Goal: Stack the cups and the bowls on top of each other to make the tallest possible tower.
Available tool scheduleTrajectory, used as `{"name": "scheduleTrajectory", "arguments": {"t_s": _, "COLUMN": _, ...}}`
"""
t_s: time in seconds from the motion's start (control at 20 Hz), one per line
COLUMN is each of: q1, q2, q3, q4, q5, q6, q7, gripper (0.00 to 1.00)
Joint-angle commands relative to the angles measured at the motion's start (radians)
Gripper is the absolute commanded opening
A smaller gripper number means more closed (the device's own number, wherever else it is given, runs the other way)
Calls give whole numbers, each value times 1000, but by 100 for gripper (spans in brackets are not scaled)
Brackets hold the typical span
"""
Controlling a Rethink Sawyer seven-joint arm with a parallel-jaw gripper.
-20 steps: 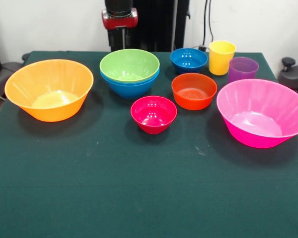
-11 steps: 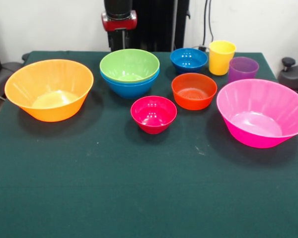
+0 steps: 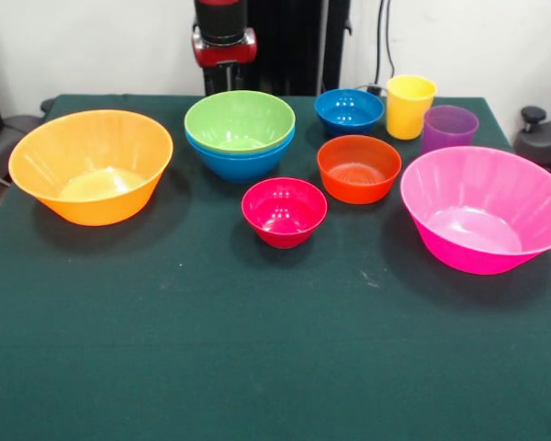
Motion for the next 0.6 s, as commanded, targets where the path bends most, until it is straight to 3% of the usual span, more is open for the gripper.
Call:
{"name": "scheduleTrajectory", "arguments": {"t_s": 0.05, "q1": 22, "q2": 24, "q3": 117, "q4": -143, "q5": 10, "q6": -31, "q7": 77, "gripper": 100}}
{"name": "scheduleTrajectory", "arguments": {"t_s": 0.6, "q1": 9, "q2": -23, "q3": 171, "q4": -124, "q5": 27, "q6": -36, "q7": 85, "gripper": 100}}
